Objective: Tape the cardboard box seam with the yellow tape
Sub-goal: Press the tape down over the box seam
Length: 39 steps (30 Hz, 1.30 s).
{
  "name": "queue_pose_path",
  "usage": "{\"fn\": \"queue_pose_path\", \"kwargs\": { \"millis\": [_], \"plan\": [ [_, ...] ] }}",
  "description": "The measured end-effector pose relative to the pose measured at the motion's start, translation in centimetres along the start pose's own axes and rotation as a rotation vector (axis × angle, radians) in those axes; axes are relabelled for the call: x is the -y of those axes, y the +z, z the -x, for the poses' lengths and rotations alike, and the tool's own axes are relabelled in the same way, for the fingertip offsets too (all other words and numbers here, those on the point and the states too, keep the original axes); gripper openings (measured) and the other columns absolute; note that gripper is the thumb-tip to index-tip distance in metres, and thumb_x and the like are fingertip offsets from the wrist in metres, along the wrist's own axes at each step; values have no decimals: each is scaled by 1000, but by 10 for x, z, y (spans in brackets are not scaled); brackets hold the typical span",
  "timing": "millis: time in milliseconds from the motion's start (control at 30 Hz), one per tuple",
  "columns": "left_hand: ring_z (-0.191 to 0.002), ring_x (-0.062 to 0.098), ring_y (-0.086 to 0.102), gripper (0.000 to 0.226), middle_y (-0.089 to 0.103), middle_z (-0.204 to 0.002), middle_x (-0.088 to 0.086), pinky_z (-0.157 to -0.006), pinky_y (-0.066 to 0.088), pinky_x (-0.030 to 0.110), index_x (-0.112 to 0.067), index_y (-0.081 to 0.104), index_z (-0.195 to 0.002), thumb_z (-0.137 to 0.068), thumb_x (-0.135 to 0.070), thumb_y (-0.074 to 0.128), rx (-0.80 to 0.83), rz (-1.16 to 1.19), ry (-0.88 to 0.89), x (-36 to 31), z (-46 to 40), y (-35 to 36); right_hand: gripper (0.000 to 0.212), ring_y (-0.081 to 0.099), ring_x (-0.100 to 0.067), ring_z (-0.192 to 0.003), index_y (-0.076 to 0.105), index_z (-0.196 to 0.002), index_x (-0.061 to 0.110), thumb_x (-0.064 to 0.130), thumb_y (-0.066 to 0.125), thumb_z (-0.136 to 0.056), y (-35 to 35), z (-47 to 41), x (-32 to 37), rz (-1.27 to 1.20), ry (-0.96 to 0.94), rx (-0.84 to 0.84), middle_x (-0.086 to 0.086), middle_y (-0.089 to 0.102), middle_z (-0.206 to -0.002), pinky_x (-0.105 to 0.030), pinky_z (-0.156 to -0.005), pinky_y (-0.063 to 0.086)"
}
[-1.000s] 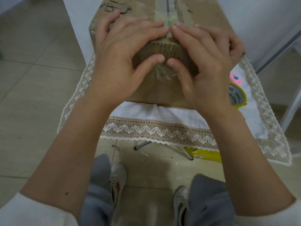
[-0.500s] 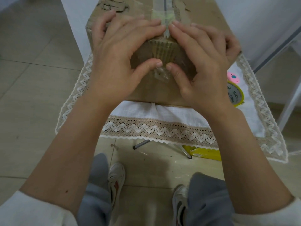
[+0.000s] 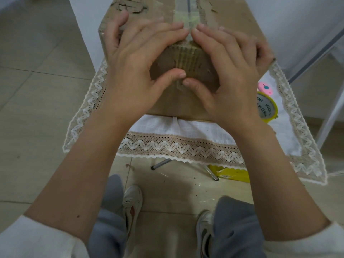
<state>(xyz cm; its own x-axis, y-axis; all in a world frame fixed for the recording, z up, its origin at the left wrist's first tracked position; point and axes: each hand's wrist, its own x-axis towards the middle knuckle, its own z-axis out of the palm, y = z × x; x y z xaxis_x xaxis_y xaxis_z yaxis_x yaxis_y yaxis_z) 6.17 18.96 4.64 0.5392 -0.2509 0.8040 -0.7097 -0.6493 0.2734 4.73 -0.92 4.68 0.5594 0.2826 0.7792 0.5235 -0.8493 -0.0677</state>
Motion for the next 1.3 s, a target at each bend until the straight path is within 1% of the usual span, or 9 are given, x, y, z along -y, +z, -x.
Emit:
{"fn": "queue_pose_path", "kwargs": {
  "millis": [167, 433, 633, 733, 833, 900, 1033, 1200, 1300],
  "plan": [
    [-130, 21, 52, 51, 60, -136, -5, -111, 27, 64, -18, 62, -131, -92, -50, 66, 27, -13, 10, 1, 0, 0, 59, 50, -22, -129, 58, -138, 18, 53, 68, -91, 1, 1, 0, 7, 5, -6, 6, 56, -142, -57, -103, 41],
    [-135, 24, 45, 65, 53, -143, -3, -111, 31, 62, -17, 55, -137, -87, -58, 65, 111, -9, -18, 0, 1, -1, 72, 44, -21, -135, 52, -142, 21, 48, 76, -80, -4, 1, 1, 22, 35, 80, 7, 50, -147, -56, -108, 36],
    [-139, 23, 37, 92, 47, -148, -4, -113, 27, 62, -22, 45, -142, -62, -54, 78, 195, -136, -25, -3, 3, -5, 84, 41, -22, -137, 48, -145, 20, 42, 77, -70, -9, 0, 1, 17, 35, 146, 6, 47, -149, -56, -110, 34],
    [-138, 23, 37, 89, 47, -148, -4, -113, 27, 61, -22, 46, -142, -64, -50, 78, 195, -126, -37, -5, 2, -7, 80, 42, -23, -136, 50, -143, 20, 57, 74, -76, -8, 1, 1, -11, 30, 116, 5, 49, -147, -56, -109, 35],
    [-138, 19, 37, 80, 47, -148, -8, -116, 22, 58, -24, 48, -142, -69, -42, 78, 171, -163, -48, -7, 2, -7, 71, 47, -22, -132, 57, -138, 20, 67, 65, -86, -2, 0, 3, -38, 35, 17, 5, 55, -142, -57, -106, 38],
    [-138, 17, 37, 81, 46, -148, -10, -117, 18, 54, -25, 48, -141, -68, -40, 78, 171, -185, -59, -9, 2, -8, 63, 51, -23, -128, 61, -133, 20, 64, 65, -88, 4, 0, 4, -33, 41, -57, 6, 59, -137, -58, -103, 40],
    [-139, 18, 36, 88, 46, -148, -9, -117, 18, 54, -25, 48, -141, -61, -43, 80, 191, -183, -59, -10, 2, -8, 55, 55, -23, -123, 65, -128, 20, 57, 69, -88, 11, 0, 6, -20, 50, -124, 6, 63, -132, -60, -100, 42],
    [-137, 18, 36, 89, 46, -147, -8, -115, 24, 57, -24, 47, -141, -60, -43, 77, 188, -163, -57, -11, 1, -8, 61, 54, -24, -123, 64, -129, 19, 59, 71, -85, 10, -1, 5, -33, 59, -92, 6, 62, -134, -59, -101, 42],
    [-138, 17, 36, 89, 46, -148, -10, -117, 20, 52, -25, 46, -142, -60, -44, 76, 190, -168, -67, -11, 1, -9, 68, 52, -25, -126, 62, -132, 19, 59, 75, -79, 8, 0, 5, -28, 68, -51, 5, 59, -137, -59, -104, 40]
  ]
}}
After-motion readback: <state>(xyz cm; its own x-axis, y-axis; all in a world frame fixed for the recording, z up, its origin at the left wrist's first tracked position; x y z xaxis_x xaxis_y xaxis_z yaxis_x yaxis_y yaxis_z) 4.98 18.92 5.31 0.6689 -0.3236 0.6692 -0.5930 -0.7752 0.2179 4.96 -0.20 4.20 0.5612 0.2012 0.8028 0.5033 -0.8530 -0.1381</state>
